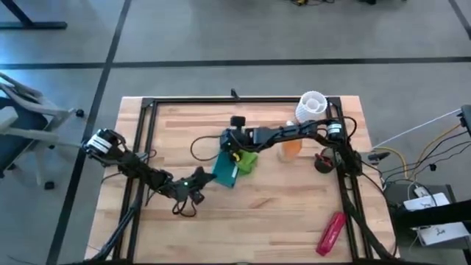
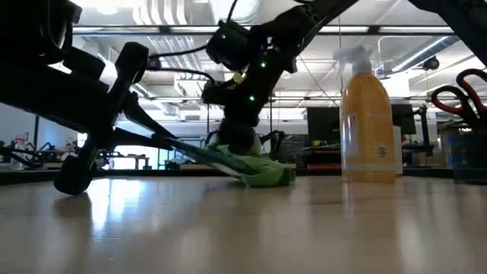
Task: Apply microfiber cloth
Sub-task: Wipe the back and front of the tablet with the green microfiber cloth
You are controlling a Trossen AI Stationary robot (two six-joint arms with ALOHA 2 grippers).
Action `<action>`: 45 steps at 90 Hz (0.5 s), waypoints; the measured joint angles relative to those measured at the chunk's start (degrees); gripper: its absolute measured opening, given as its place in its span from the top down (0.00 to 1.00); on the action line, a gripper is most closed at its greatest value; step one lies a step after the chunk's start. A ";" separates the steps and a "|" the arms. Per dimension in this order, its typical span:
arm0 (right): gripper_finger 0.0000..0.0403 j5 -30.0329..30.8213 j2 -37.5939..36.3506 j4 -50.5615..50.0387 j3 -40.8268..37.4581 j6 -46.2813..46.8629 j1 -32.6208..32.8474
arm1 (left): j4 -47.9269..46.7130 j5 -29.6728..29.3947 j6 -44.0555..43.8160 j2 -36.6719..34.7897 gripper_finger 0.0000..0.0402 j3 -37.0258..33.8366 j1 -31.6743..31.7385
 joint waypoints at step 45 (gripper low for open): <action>1.00 -31.93 -0.82 4.17 -0.04 3.07 5.75 | 0.66 5.43 -17.20 -0.20 0.97 0.70 -0.55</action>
